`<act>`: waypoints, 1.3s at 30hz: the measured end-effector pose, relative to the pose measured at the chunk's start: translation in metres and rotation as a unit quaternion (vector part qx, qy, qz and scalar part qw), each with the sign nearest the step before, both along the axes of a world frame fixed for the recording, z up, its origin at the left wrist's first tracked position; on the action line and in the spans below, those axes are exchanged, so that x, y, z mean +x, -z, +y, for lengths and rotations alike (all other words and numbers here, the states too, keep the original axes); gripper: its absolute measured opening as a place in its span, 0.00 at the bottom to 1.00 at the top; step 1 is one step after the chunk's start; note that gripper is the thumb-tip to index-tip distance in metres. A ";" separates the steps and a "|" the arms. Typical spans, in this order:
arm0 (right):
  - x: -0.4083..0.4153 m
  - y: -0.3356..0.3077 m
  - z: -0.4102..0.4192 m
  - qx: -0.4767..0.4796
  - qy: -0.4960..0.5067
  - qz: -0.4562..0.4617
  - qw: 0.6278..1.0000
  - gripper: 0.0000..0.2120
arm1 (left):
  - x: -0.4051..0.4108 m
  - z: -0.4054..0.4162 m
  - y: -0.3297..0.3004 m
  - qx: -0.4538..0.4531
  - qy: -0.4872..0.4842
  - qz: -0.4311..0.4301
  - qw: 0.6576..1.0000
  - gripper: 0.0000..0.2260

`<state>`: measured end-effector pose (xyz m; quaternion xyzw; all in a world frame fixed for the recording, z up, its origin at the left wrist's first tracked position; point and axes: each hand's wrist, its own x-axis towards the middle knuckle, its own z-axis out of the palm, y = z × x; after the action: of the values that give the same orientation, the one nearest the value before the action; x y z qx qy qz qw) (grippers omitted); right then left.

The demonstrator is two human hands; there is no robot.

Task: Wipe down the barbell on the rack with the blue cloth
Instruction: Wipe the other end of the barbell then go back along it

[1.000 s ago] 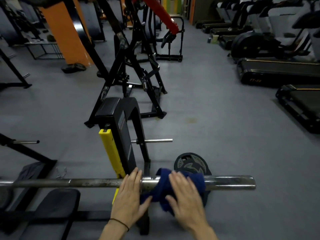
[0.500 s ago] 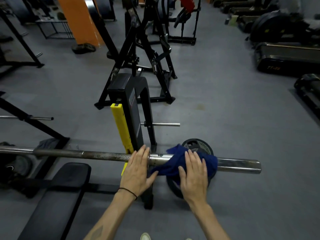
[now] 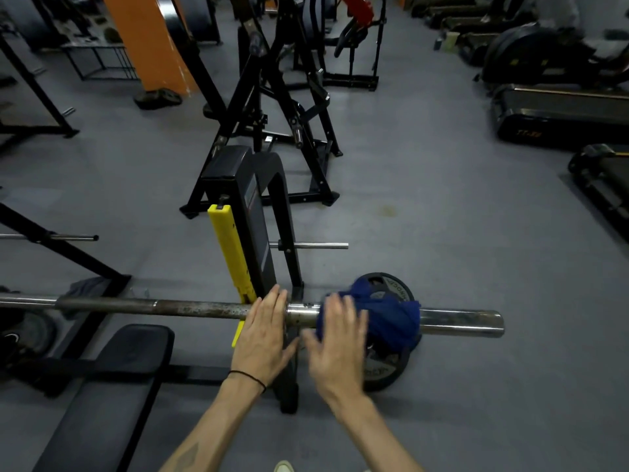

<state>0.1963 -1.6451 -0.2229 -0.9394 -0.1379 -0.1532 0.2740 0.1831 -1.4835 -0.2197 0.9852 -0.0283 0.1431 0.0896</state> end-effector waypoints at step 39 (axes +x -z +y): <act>-0.001 0.003 0.000 -0.029 -0.018 0.011 0.999 0.35 | -0.006 -0.023 0.006 0.105 0.001 -0.008 0.994 0.36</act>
<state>0.1957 -1.6454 -0.2256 -0.9458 -0.1561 -0.1341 0.2512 0.1767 -1.5067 -0.2257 0.9881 -0.0446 0.1467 -0.0141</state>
